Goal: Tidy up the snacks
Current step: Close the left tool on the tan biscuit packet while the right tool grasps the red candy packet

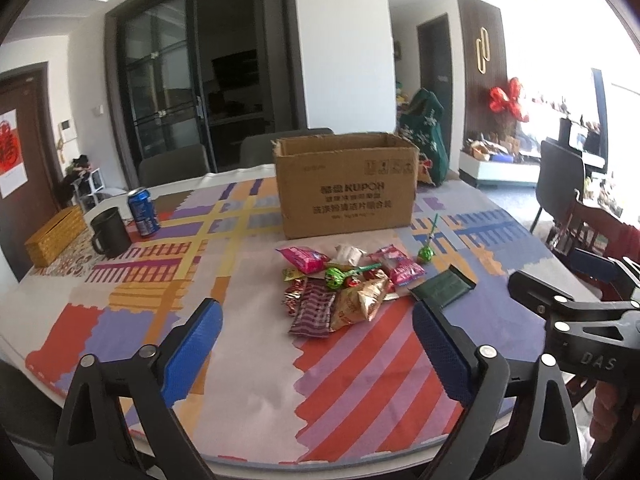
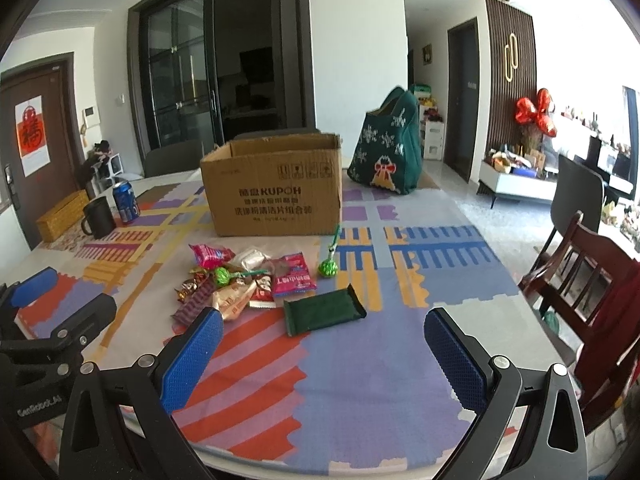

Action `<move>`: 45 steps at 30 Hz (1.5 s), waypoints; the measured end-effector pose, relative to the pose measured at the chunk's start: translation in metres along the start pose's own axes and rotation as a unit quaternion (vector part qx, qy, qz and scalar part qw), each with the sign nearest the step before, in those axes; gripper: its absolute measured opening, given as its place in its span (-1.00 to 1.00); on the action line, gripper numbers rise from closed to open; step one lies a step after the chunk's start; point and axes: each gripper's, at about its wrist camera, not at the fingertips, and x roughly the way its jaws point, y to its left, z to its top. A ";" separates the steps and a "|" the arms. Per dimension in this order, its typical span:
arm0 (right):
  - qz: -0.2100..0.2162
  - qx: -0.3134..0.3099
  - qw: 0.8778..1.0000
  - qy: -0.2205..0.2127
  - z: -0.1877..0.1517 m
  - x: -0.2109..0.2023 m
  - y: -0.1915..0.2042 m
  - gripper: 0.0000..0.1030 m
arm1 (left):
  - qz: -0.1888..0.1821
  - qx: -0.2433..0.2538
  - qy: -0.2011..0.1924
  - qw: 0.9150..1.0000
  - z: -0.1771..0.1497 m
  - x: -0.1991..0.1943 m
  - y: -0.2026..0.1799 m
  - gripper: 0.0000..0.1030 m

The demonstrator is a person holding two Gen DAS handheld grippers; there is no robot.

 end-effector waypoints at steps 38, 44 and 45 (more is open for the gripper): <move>0.009 -0.017 0.987 0.162 -0.005 0.135 -0.004 0.69 | -0.080 0.116 0.160 0.977 -0.006 0.156 -0.040 0.11; 0.011 -0.015 0.985 0.174 -0.006 0.145 -0.005 0.67 | -0.084 0.114 0.169 0.975 -0.006 0.171 -0.041 0.03; 0.011 -0.015 0.984 0.175 -0.006 0.146 -0.005 0.67 | -0.084 0.113 0.170 0.975 -0.006 0.173 -0.041 0.00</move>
